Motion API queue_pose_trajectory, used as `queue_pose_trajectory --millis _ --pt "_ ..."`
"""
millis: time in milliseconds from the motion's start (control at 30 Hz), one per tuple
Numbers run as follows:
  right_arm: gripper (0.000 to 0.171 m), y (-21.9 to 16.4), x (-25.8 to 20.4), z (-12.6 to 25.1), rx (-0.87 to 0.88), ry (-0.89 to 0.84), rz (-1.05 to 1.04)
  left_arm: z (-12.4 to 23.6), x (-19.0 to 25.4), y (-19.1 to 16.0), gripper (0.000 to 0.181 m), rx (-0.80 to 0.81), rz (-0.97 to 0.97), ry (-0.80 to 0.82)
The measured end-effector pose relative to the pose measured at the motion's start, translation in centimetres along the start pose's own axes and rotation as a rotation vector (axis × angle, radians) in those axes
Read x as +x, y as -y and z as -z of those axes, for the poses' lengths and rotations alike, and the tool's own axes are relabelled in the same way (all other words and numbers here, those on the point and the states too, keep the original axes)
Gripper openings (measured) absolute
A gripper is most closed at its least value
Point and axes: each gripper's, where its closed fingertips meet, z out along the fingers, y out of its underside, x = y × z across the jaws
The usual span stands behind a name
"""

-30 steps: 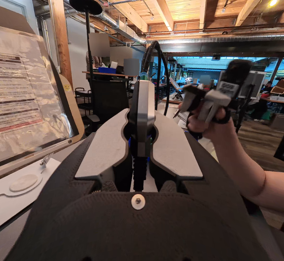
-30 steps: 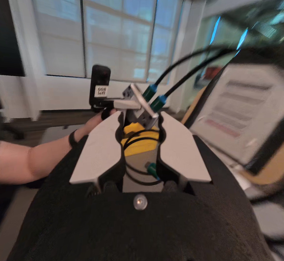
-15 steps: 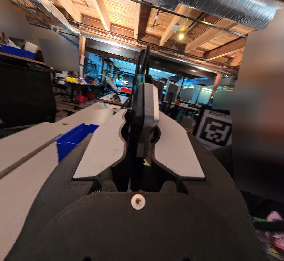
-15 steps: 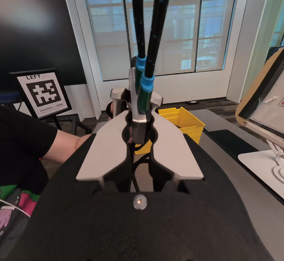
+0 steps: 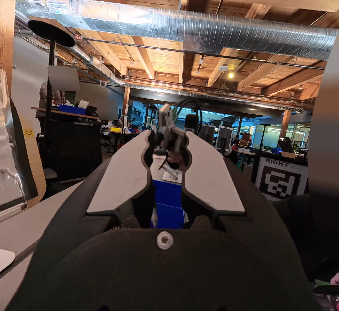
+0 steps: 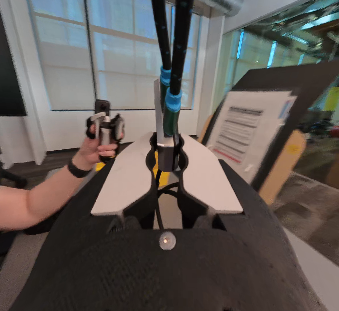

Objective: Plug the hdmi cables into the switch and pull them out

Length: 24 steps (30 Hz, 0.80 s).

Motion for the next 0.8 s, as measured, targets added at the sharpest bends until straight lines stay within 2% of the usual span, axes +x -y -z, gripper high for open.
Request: queue_pose_trajectory --millis 67,167,267,400,567,633,800 --pt "0.021 2.2 2.8 1.7 -0.056 -0.048 0.112 0.0 0.4 0.1 0.028 -0.001 -0.007 -0.012" --pt "0.021 2.1 7.4 4.5 -0.241 -0.111 0.206 -0.2 0.9 0.0 0.027 -0.02 -0.009 -0.027" --pt "0.022 -1.5 12.0 7.7 -0.426 -0.197 0.173 -0.4 1.4 0.2 0.026 -0.015 -0.011 -0.046" --pt "0.022 -8.7 15.5 11.9 -0.603 -0.288 0.105 -0.7 1.8 -0.3 0.026 -0.042 -0.013 -0.067" --pt "0.022 -17.1 16.8 14.8 -0.73 -0.3 -0.147 -1.1 1.8 -0.9 0.025 -0.059 0.001 -0.079" --pt "0.024 -20.5 16.6 15.6 -0.805 -0.271 -0.315 -1.4 1.8 -1.4 0.025 -0.074 0.006 -0.083" --pt "0.024 -23.8 20.2 16.9 -0.709 -0.441 -0.701 -2.0 2.2 -2.2 0.025 -0.104 0.018 -0.098"
